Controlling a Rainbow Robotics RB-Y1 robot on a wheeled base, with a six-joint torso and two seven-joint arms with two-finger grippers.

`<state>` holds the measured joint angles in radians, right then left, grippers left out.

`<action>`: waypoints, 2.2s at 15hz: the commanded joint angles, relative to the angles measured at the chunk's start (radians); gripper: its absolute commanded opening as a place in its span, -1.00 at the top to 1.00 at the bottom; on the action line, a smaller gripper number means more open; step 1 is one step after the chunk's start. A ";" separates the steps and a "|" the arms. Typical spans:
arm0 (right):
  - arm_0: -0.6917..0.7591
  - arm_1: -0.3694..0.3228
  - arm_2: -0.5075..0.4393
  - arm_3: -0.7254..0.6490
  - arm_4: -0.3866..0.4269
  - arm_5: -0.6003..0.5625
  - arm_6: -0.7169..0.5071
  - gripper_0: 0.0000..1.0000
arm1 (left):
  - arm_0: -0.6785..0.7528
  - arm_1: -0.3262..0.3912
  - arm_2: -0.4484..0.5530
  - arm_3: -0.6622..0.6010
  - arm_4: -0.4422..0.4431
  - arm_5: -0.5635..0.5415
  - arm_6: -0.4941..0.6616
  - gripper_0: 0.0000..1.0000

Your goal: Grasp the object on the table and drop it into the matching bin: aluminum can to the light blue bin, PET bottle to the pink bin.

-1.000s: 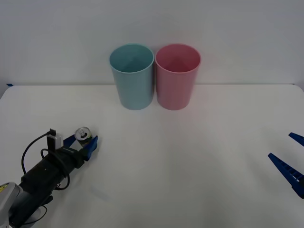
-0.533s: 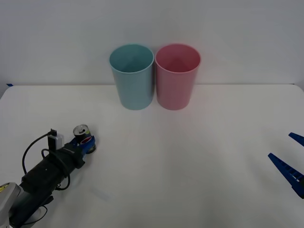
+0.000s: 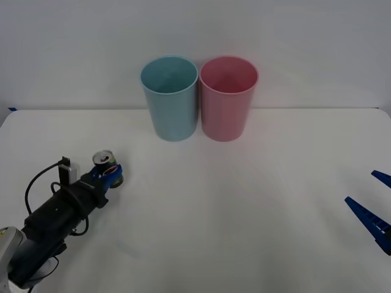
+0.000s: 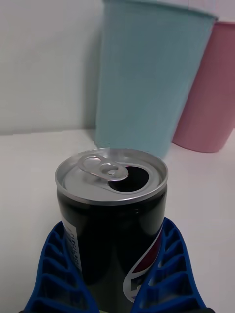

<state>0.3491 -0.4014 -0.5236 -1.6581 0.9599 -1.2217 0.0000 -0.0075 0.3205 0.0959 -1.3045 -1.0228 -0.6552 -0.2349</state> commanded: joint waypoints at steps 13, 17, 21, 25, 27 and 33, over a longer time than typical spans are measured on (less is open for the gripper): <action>0.000 0.000 0.000 0.000 0.000 0.000 0.000 -1.00 | -0.022 0.132 0.100 -0.311 -0.054 -0.046 0.417 1.00; 0.000 0.000 0.000 0.000 0.000 0.000 0.000 -1.00 | -0.108 0.134 0.119 -0.343 -0.131 -0.063 0.580 1.00; 0.000 0.000 0.000 0.000 0.000 0.000 0.000 -1.00 | -0.219 0.134 0.130 -0.343 -0.226 -0.066 0.738 1.00; 0.000 0.000 0.000 0.000 0.000 0.000 0.000 -1.00 | -0.356 0.132 0.111 -0.297 -0.319 -0.066 0.876 0.98; 0.000 0.000 0.000 0.000 0.000 0.000 0.000 -1.00 | -0.427 0.134 0.093 -0.219 -0.326 -0.070 0.862 0.98; 0.000 0.000 0.000 0.000 0.000 0.000 0.000 -1.00 | -0.652 0.131 0.038 0.041 -0.379 -0.100 0.832 0.97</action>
<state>0.3491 -0.4014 -0.5236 -1.6581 0.9599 -1.2217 0.0000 -0.6338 0.4523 0.1434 -1.2952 -1.4006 -0.7547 0.6015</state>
